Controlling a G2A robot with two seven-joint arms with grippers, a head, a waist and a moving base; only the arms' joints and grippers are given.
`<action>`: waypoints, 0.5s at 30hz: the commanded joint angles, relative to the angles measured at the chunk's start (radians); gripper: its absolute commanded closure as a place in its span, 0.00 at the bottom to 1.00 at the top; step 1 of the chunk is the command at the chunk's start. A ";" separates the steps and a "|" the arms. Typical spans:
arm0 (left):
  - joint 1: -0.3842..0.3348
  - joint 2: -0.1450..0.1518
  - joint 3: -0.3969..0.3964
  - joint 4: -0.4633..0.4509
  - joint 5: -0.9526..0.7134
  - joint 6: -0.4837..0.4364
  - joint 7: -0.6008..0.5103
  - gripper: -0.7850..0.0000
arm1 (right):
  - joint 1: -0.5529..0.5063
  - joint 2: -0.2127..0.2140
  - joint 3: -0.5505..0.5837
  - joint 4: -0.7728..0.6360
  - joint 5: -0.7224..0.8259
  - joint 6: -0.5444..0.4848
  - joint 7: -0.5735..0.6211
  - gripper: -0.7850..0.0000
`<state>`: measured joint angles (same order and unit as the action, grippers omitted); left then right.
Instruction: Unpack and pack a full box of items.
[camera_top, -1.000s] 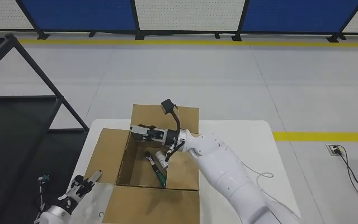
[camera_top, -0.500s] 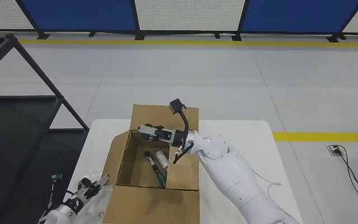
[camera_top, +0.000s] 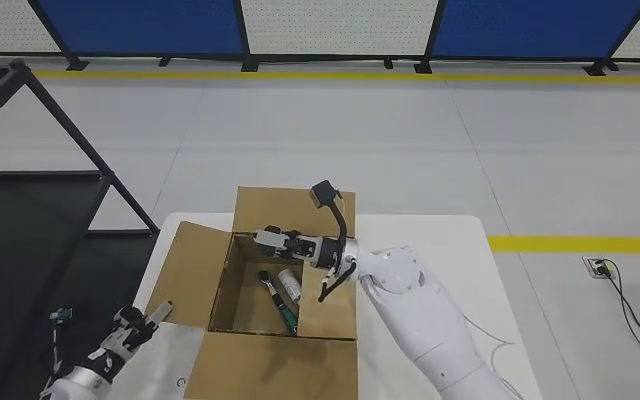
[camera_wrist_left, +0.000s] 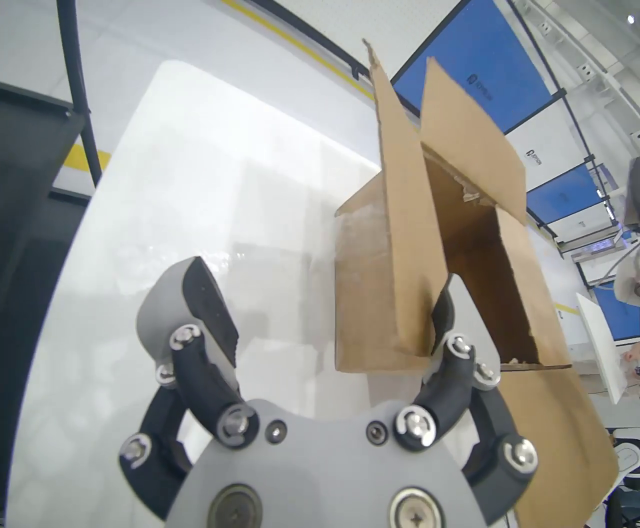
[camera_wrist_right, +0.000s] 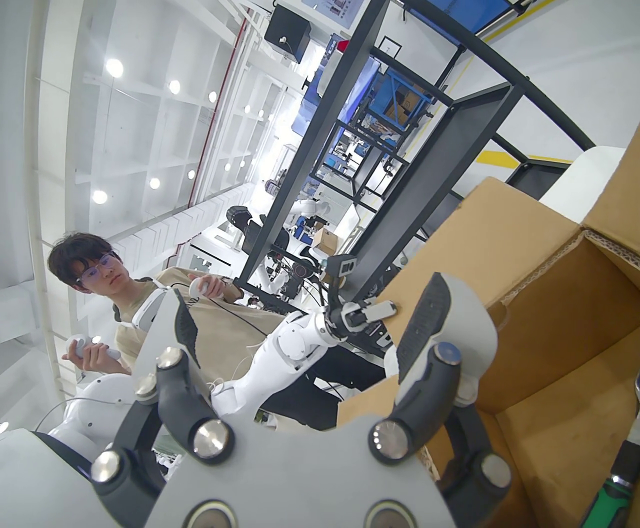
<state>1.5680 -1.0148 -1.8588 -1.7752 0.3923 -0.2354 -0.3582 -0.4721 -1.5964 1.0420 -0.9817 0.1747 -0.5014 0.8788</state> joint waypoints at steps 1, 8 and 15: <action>0.021 0.001 -0.039 -0.040 -0.014 -0.010 0.006 0.00 | -0.012 0.007 0.013 -0.022 -0.008 0.012 0.008 0.00; 0.080 0.004 -0.182 -0.180 -0.167 -0.091 -0.058 0.00 | -0.069 0.040 0.083 -0.092 -0.028 0.050 0.045 0.00; 0.055 0.019 -0.263 -0.295 -0.400 -0.173 -0.244 0.00 | -0.150 0.079 0.173 -0.186 -0.064 0.085 0.088 0.00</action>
<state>1.6351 -0.9995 -2.1230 -2.0528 0.0355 -0.4037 -0.5601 -0.6114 -1.5229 1.1996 -1.1545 0.1111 -0.4231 0.9561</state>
